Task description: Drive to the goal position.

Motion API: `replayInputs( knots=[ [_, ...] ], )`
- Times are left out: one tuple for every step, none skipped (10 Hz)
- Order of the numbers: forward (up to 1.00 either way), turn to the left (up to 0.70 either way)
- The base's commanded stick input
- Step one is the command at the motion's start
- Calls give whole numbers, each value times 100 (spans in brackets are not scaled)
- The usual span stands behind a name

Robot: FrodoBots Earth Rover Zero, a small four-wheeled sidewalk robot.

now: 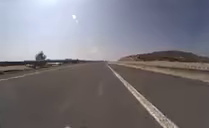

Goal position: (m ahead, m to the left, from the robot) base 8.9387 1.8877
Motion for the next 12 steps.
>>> replayInputs(
  knots=[
    [100,0],
    [100,0],
    [100,0],
    [100,0],
    [100,0],
    [100,0],
    [100,1],
    [100,14],
    [100,27],
    [100,27],
    [100,27],
    [100,20]
  ],
)
